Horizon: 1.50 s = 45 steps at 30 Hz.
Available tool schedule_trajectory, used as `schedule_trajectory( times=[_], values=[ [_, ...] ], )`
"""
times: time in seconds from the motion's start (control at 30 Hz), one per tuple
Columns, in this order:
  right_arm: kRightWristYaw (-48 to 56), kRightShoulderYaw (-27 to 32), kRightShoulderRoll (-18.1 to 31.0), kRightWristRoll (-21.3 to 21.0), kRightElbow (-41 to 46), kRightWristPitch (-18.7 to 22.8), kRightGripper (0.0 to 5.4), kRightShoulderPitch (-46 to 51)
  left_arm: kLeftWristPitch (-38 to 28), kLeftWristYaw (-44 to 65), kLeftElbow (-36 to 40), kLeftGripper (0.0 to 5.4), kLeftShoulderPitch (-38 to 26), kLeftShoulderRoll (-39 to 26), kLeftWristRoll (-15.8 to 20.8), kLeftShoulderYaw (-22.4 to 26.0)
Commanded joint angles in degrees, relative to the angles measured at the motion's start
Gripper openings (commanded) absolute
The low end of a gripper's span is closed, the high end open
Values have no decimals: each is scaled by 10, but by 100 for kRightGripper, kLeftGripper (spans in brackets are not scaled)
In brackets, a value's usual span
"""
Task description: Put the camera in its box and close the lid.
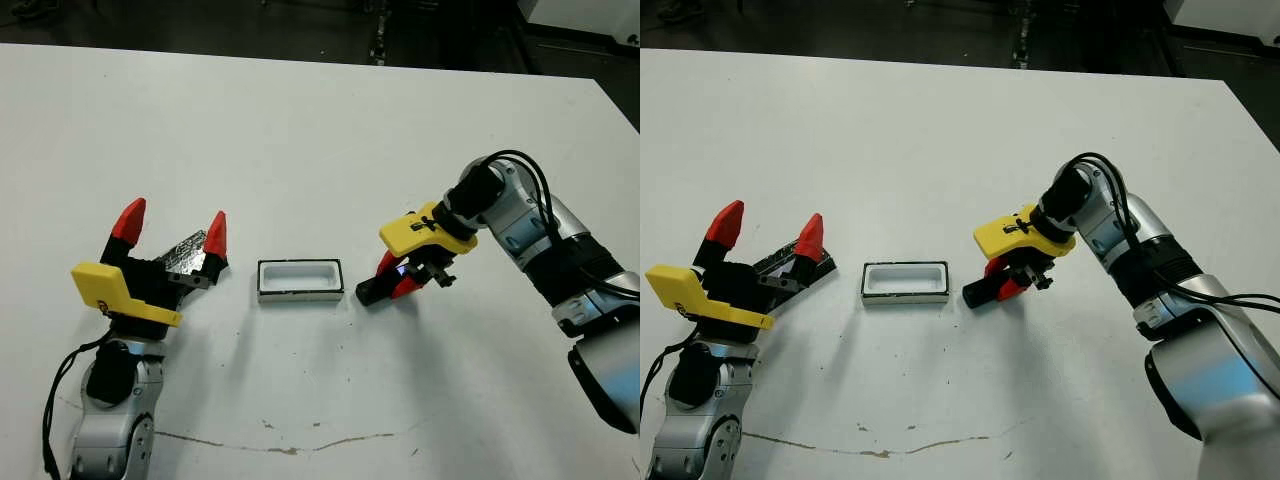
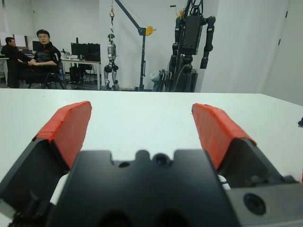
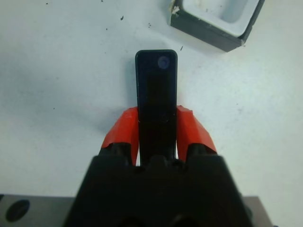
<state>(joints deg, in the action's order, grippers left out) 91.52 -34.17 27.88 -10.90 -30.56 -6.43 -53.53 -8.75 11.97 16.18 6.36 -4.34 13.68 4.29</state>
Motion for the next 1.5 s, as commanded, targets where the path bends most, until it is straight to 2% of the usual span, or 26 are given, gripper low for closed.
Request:
schedule_trajectory(
  times=[0.03, 0.2, 0.33, 0.47, 0.63, 0.8, 0.9, 0.97, 1.2, 1.37, 1.5],
  values=[
    [-9, 19, 19, -1, 14, 22, 166, 8, 7, -1, 2, 540, 0, -4, -3, 1],
    [-29, 49, 25, 10, 26, 46, 166, 12, 3, 0, -2, 540, 1, -3, -2, 1],
    [-38, 73, 27, 19, 25, 93, 166, 7, 5, -3, -1, 540, 2, 0, -2, 0],
    [-76, 108, 25, 34, 27, 110, 166, 14, 0, -4, -3, 540, 4, 3, -3, -2],
    [-130, 146, 12, 58, 41, 195, 166, 22, -5, -5, -5, 540, 4, 1, -10, -2],
    [-235, 185, -8, 72, 144, 286, 166, 59, -10, -2, -8, 540, 4, 2, -9, 0],
    [-273, 201, -21, 91, 201, 315, 166, 80, -9, -1, -8, 540, 4, 2, -7, 0],
    [-287, 201, -26, 102, 229, 330, 166, 89, -6, -2, -6, 540, 4, 4, -4, -1],
    [-319, 180, -51, 126, 285, 426, 166, 99, -11, -3, -6, 540, 4, 4, -9, -2],
    [-329, 158, -60, 135, 300, 458, 166, 91, -14, 1, -9, 540, 4, 2, 3, 7],
    [-330, 145, -70, 144, 296, 451, 166, 86, -18, 3, -12, 540, 4, 1, 11, 13]
  ],
)
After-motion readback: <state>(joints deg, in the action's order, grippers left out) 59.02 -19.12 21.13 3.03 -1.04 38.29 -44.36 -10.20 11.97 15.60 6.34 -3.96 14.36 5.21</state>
